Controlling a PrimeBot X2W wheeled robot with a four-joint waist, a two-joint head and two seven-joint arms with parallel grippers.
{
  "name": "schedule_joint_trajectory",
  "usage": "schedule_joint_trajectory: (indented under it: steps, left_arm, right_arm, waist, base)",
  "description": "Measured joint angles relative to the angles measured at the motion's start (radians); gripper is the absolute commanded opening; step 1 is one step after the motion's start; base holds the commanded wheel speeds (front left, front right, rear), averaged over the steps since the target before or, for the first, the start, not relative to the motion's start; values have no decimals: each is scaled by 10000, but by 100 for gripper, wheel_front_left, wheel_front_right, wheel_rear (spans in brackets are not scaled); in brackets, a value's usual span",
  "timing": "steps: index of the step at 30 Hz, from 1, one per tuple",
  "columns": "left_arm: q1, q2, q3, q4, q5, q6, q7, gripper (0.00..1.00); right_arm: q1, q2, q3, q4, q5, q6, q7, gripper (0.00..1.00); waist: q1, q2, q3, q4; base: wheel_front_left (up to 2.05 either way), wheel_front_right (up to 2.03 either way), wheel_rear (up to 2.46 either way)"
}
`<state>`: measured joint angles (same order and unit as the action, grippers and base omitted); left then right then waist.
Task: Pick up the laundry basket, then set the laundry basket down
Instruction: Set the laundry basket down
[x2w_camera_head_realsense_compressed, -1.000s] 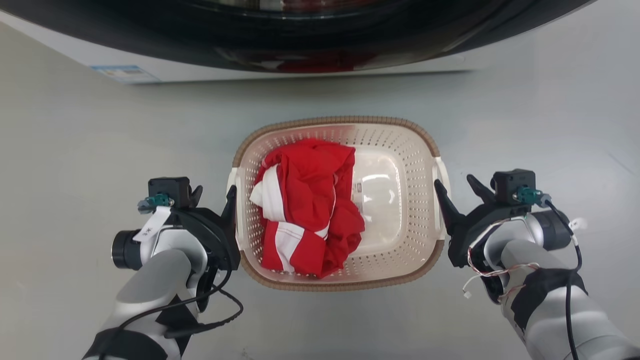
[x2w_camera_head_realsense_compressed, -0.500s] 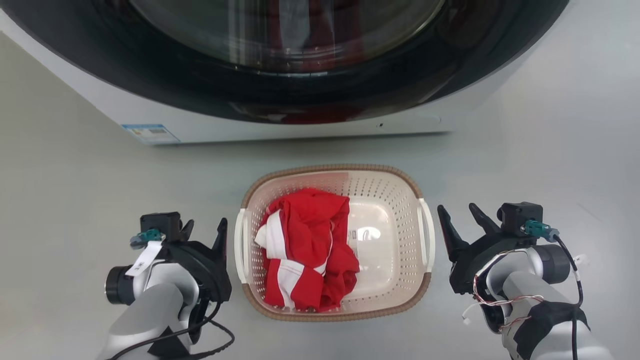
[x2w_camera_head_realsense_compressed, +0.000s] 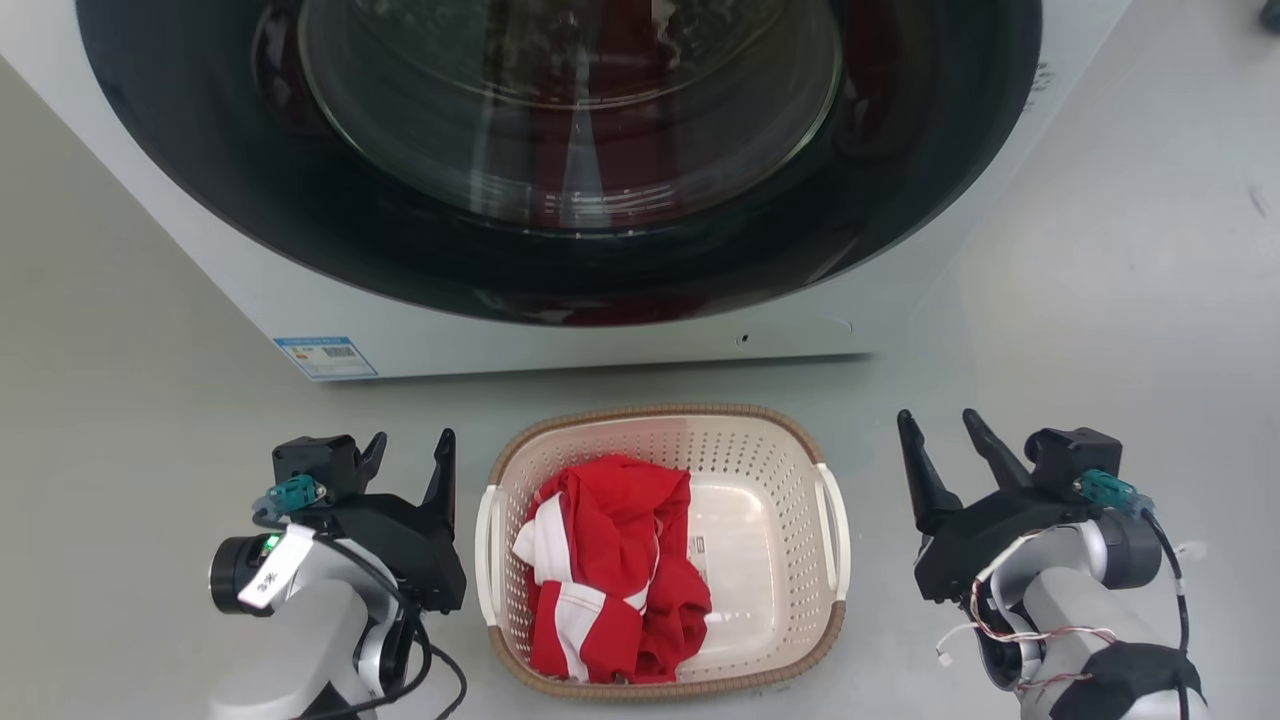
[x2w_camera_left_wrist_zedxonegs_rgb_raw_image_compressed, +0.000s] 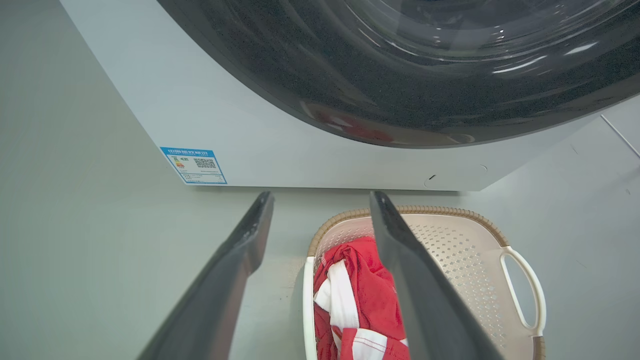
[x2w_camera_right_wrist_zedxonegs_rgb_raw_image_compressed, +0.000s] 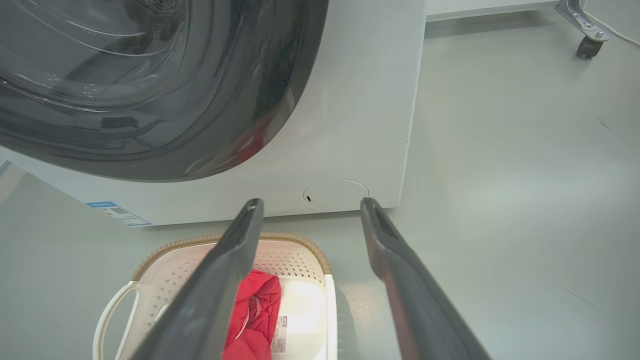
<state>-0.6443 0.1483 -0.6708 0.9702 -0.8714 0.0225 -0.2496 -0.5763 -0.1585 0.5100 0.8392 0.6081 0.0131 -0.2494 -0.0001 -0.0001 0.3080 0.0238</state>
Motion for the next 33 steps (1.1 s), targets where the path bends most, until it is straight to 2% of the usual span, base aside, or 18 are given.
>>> schedule_joint_trajectory:
  steps: [11, 17, 23, 28, 33]
  left_arm:
    - [1453, 754, 640, -2778, 1206, 750, -2, 100]
    - [2513, 1127, 1118, -4606, 1942, 932, -2, 100]
    - [3736, 1352, 1615, -6347, 2531, 1016, -2, 100]
    - [4706, 1373, 2142, -7507, 2876, 1018, -4, 100]
    - [5706, 1179, 3045, -8004, 3421, 1020, -4, 100]
  right_arm:
    - [1380, -485, -748, -2341, -656, -675, 0, 100]
    - [2268, -571, -1022, -3714, -1129, -922, 0, 100]
    - [3108, -654, -1243, -4861, -1467, -1030, -4, 100]
    - [3788, -669, -1440, -5624, -1709, -1143, -44, 100]
    - [4460, -683, -1657, -6155, -1787, -1210, -44, 100]
  waist:
    - [0, 0, -959, -54]
    - [0, 1, -1461, -66]
    - [0, 0, -1922, -100]
    - [0, 0, -2248, -148]
    - [0, 0, -2515, -209]
  base:
    - [0, 0, 0]
    - [0, 0, 0]
    - [0, 0, 0]
    - [0, 0, 0]
    - [0, 0, 0]
